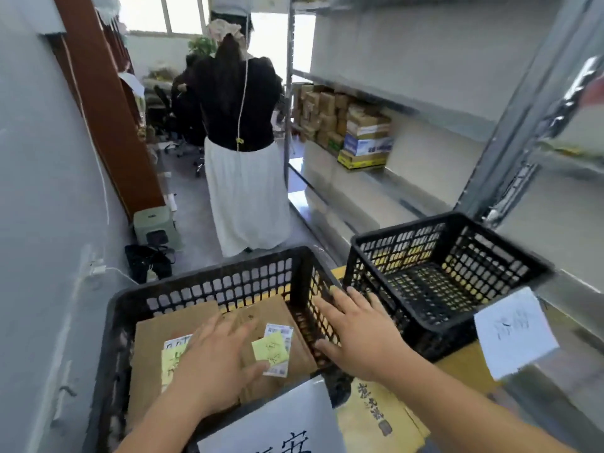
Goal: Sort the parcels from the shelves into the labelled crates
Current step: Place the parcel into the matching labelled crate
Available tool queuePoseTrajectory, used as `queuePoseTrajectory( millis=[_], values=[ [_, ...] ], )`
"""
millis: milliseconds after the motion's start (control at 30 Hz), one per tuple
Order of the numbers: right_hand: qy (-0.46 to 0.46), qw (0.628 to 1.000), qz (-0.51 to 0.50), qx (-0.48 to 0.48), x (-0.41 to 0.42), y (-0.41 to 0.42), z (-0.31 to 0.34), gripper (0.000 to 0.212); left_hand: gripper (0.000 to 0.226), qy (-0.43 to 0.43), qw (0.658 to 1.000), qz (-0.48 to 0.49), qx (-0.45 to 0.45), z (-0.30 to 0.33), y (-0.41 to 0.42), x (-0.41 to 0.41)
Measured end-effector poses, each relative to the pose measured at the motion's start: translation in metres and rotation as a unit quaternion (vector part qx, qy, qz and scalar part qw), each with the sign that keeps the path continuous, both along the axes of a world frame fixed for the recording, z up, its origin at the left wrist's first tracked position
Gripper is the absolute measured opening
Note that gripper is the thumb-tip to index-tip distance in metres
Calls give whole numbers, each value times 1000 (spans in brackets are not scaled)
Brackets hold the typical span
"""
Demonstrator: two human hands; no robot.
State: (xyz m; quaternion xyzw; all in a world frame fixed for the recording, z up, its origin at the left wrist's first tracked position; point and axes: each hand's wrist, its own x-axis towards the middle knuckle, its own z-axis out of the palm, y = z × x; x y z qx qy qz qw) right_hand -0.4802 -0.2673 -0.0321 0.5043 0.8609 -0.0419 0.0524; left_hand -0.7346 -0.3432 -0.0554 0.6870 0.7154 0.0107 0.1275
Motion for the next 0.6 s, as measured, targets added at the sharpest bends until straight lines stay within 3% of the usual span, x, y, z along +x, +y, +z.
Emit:
queuePoseTrajectory(
  millis=[267,500,600],
  values=[
    [33,988,-151,10,151,-27,23,78,85,24,988,-150,8,34,48,148],
    [44,955,-294,-8,320,-57,9,81,93,22,966,-258,9,30,76,326],
    [61,939,-337,-25,390,-71,4,82,84,16,956,-294,-1,26,83,401]
  ],
)
